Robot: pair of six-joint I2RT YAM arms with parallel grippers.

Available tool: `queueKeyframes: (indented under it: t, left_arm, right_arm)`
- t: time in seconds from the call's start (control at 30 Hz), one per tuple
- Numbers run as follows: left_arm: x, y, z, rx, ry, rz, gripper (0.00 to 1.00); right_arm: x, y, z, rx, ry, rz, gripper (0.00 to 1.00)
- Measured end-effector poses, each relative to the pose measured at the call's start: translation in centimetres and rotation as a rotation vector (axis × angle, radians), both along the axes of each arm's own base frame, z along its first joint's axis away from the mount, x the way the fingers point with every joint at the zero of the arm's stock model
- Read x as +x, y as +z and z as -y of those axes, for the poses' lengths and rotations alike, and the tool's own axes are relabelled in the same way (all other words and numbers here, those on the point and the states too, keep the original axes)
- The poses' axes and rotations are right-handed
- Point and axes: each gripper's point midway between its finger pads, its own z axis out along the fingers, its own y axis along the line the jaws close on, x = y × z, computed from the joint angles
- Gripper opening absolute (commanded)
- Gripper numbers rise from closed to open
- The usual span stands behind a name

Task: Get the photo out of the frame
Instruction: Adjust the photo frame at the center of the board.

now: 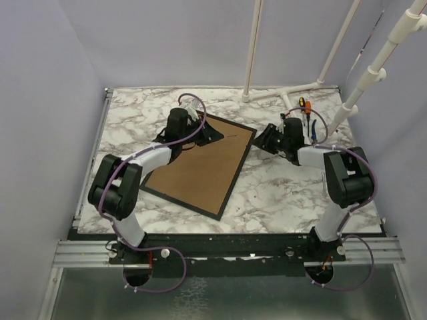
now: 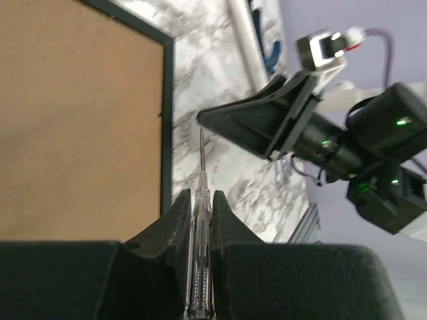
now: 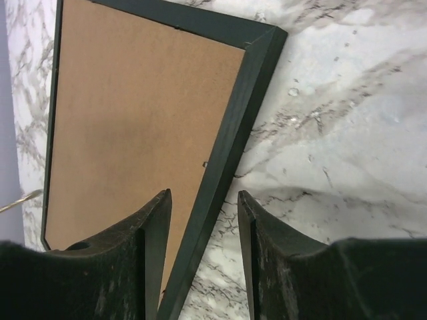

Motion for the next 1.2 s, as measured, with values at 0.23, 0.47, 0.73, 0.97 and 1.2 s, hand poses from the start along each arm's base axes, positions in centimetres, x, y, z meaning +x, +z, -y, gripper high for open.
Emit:
queueKeyframes:
  t: [0.23, 0.47, 0.73, 0.97, 1.2]
  left_arm:
    - [3.5, -3.7, 1.0, 0.126, -0.067, -0.080, 0.00]
    - [2.9, -5.8, 0.0, 0.196, -0.062, -0.147, 0.00]
    - [2.3, -6.0, -0.9, 0.209, -0.033, -0.156, 0.00]
    - [-0.8, -4.3, -1.9, 0.155, -0.004, -0.151, 0.00]
    - [-1.6, -0.4, -3.0, 0.101, 0.025, -0.077, 0.00]
  right_arm:
    - [1.9, -0.5, -0.7, 0.030, 0.032, 0.003, 0.56]
    - [6.2, -0.2, -0.1, -0.015, -0.026, 0.012, 0.56]
    - [8.4, -1.0, 0.3, -0.173, -0.100, -0.016, 0.55]
    - [8.4, -2.7, -0.8, -0.263, -0.100, -0.057, 0.49]
    - [8.6, -3.1, -0.9, -0.332, -0.097, -0.048, 0.42]
